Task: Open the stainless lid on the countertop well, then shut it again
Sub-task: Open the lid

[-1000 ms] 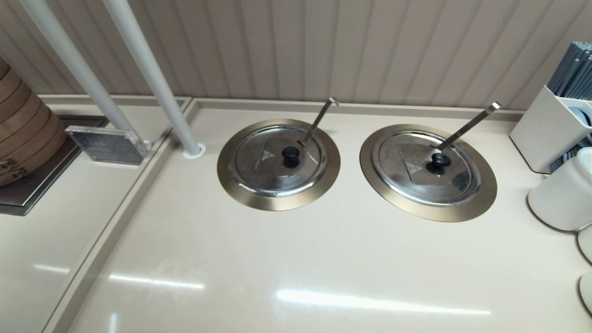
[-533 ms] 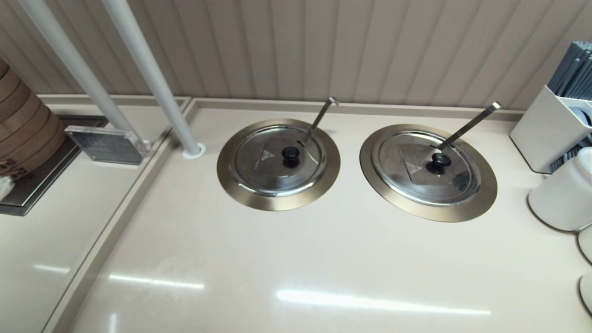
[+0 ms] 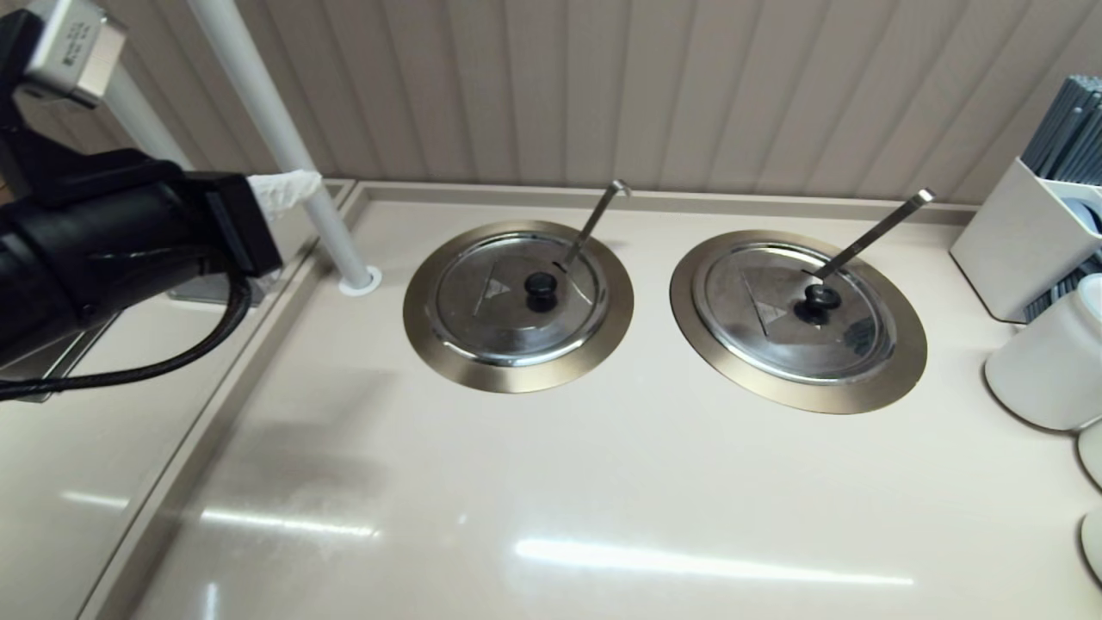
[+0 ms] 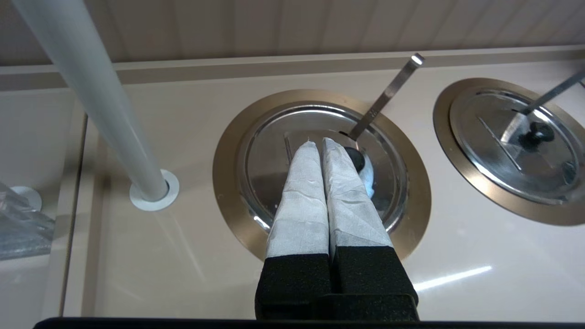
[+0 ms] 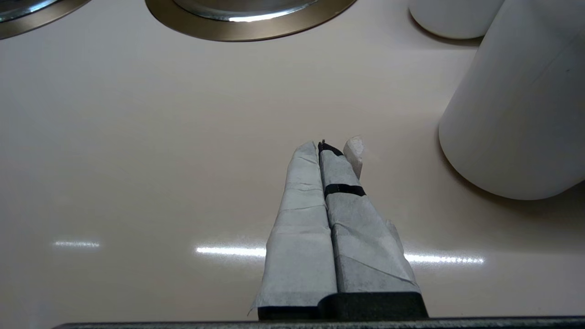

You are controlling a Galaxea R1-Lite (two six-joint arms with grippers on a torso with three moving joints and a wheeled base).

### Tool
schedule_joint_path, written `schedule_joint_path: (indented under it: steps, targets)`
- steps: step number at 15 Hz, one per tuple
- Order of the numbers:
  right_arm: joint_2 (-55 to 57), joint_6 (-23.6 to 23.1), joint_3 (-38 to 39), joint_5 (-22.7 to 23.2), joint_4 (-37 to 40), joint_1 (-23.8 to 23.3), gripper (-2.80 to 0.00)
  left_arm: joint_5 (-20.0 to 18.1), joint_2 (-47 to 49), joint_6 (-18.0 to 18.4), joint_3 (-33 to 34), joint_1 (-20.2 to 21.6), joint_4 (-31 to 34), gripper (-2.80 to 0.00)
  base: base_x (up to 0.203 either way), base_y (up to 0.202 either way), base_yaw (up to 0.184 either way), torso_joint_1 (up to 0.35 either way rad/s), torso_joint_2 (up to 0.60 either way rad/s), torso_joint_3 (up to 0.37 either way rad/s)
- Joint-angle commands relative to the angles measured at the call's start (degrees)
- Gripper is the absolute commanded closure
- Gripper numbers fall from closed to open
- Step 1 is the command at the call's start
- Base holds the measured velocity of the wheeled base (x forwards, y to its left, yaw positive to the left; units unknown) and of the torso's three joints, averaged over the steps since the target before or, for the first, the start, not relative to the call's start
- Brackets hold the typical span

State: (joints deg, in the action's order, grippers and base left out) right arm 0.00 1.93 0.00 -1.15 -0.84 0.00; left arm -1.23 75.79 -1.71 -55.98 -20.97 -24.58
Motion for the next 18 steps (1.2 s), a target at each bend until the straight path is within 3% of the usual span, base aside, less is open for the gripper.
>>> schedule_joint_path:
  steps: [1,4,7,8,9,14,18]
  targets:
    - [0.0,0.0,0.3,0.0,0.0,0.0,0.00,1.8,8.5,-0.1,-4.2,-1.6,-0.5,0.00,0.000,0.000,0.000,0.000,0.00,0.000]
    - [0.0,0.0,0.3,0.0,0.0,0.0,0.00,8.6,17.5,0.0,-8.0,-4.3,-0.9,0.00,0.000,0.000,0.000,0.000,0.00,0.000]
    - [0.0,-0.1,0.3,0.0,0.0,0.0,0.00,20.1,25.4,-0.3,-11.5,-8.7,-2.4,0.00,0.000,0.000,0.000,0.000,0.00,0.000]
    - [0.0,0.0,0.3,0.0,0.0,0.0,0.00,20.9,26.0,-0.9,-11.8,-9.7,-5.0,0.00,0.000,0.000,0.000,0.000,0.00,0.000]
    - [0.0,0.0,0.3,0.0,0.0,0.0,0.00,21.3,27.0,-1.5,-11.9,-10.7,-6.5,-2.80,0.000,0.000,0.000,0.000,0.00,0.000]
    - [0.0,0.0,0.3,0.0,0.0,0.0,0.00,28.4,36.7,-1.7,-15.7,-13.0,-15.2,-2.80,0.000,0.000,0.000,0.000,0.00,0.000]
    - [0.0,0.0,0.3,0.0,0.0,0.0,0.00,30.3,42.8,-1.7,-16.9,-15.6,-25.1,-2.80,0.000,0.000,0.000,0.000,0.00,0.000]
